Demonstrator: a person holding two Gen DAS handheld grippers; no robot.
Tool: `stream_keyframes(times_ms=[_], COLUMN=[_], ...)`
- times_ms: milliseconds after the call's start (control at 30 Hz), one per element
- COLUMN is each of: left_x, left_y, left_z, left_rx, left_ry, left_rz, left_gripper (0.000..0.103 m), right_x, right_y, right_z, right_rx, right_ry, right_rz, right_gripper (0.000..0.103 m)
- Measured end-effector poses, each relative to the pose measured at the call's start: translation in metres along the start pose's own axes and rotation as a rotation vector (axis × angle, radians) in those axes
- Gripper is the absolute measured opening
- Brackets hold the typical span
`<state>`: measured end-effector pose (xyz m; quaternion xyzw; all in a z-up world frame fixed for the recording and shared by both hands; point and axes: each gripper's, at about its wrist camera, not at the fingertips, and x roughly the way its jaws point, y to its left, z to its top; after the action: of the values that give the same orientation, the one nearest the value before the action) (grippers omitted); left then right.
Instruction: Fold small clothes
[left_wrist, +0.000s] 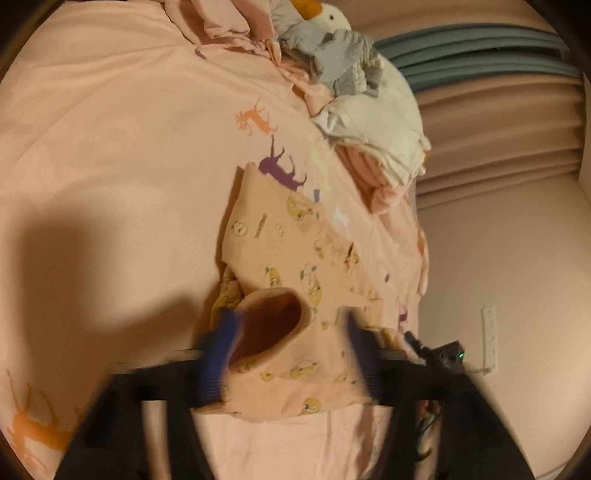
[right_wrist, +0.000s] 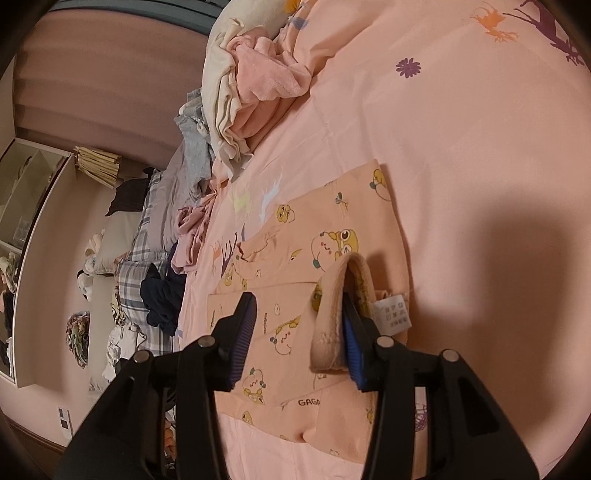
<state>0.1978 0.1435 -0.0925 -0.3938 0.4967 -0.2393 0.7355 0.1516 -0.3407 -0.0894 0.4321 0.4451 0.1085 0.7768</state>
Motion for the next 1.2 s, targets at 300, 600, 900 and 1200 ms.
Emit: stream_keyframes(times_ms=[300,600,900,1200], left_x=[0.012,0.04,0.037,0.051], left_y=[-0.015,-0.017,-0.02,-0.021], left_z=[-0.004,-0.01,0.0,0.054], left_rx=[0.065,0.124,0.043,-0.078], left_ry=[0.053,0.144,0.067,-0.085], left_rz=[-0.017,-0.011,-0.148,-0.179], left_gripper=[0.069,0.024,0.0,0.0], right_x=[0.0,0.001,-0.001,0.016], right_y=[0.0,0.002,0.014,0.013], right_z=[-0.001,-0.003,-0.006,0.029], right_rx=[-0.008,-0.03,-0.123,-0.02], right_ry=[0.007,0.023,0.007,-0.075], right_rz=[-0.001,-0.009,-0.043,-0.034], right_gripper=[0.045,0.045,0.008,0.007])
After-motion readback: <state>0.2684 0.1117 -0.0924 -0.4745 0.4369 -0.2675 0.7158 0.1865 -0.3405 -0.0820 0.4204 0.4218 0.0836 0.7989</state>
